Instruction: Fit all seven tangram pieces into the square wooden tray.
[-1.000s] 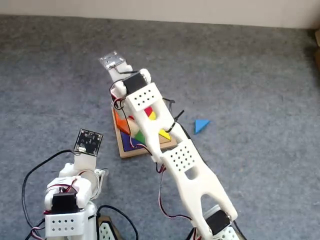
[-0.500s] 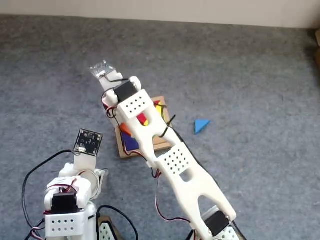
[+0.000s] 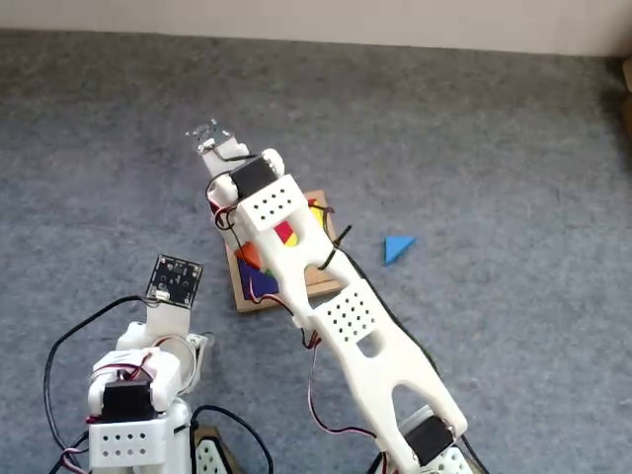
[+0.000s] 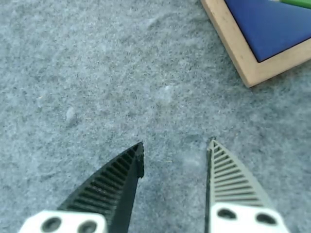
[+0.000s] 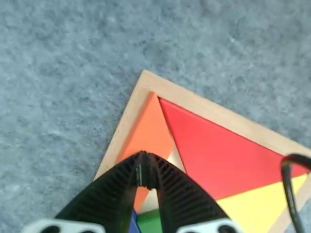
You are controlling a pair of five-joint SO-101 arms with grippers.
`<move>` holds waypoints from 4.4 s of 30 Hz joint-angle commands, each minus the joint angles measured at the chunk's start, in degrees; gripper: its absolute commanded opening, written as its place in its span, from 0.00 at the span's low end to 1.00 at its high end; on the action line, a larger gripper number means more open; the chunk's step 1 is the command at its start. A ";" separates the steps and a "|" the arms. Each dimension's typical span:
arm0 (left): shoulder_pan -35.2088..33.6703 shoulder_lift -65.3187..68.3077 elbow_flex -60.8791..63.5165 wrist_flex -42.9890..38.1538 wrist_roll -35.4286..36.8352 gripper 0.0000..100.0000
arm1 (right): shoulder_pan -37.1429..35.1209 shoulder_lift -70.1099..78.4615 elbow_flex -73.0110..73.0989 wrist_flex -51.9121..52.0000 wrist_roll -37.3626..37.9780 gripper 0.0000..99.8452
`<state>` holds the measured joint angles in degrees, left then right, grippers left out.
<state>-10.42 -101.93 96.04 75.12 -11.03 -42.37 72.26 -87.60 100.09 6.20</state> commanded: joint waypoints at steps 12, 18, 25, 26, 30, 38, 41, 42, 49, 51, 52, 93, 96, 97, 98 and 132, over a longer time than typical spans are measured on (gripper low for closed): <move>-0.31 -2.42 1.10 0.35 0.35 0.21 | -2.86 -1.27 -10.24 -1.01 1.85 0.00; -0.31 -2.42 1.10 0.35 0.35 0.21 | -2.42 3.74 -6.90 -0.66 2.11 0.00; -0.31 -2.42 1.10 0.35 0.35 0.21 | -0.04 5.32 -6.99 0.92 2.11 0.00; -0.31 -2.42 1.10 0.35 0.35 0.21 | -0.22 5.32 -7.52 0.84 2.11 0.00; -0.31 -2.42 1.10 0.35 0.35 0.21 | -1.45 4.18 -13.67 0.84 2.20 0.00; -0.31 -2.42 1.10 0.35 0.35 0.21 | 1.36 -1.63 -14.73 1.10 1.93 0.00; -0.31 -2.42 1.10 0.35 0.35 0.21 | 3.30 0.48 -14.73 1.10 1.93 0.00; -0.31 -2.42 1.10 0.35 0.35 0.21 | 3.56 1.36 -14.73 1.10 1.93 0.00; -0.31 -2.42 1.10 0.35 0.35 0.21 | 2.77 6.73 -14.73 1.01 2.20 0.00; -0.31 -2.42 1.10 0.35 0.35 0.21 | 1.01 7.34 -14.73 0.92 2.20 0.00; -0.31 -2.42 1.10 0.35 0.35 0.21 | -0.04 7.34 -14.73 0.92 2.29 0.00; -0.31 -2.42 1.10 0.35 0.35 0.21 | 26.07 -80.48 74.51 -0.13 2.37 0.00; -0.31 -2.42 1.10 0.35 0.35 0.21 | 30.46 -83.21 82.51 -5.76 2.37 0.01; -0.31 -2.42 1.10 0.35 0.35 0.21 | 31.52 -83.30 84.70 -7.34 2.11 0.03; -0.31 -2.42 1.10 0.35 0.35 0.21 | 31.96 -83.30 86.99 -8.84 1.93 0.06; -0.31 -2.42 1.10 0.35 0.35 0.21 | 32.04 -60.44 98.24 -36.97 -30.07 0.26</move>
<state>-10.42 -101.93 96.04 75.12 -11.03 -11.16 11.96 11.21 63.96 -23.34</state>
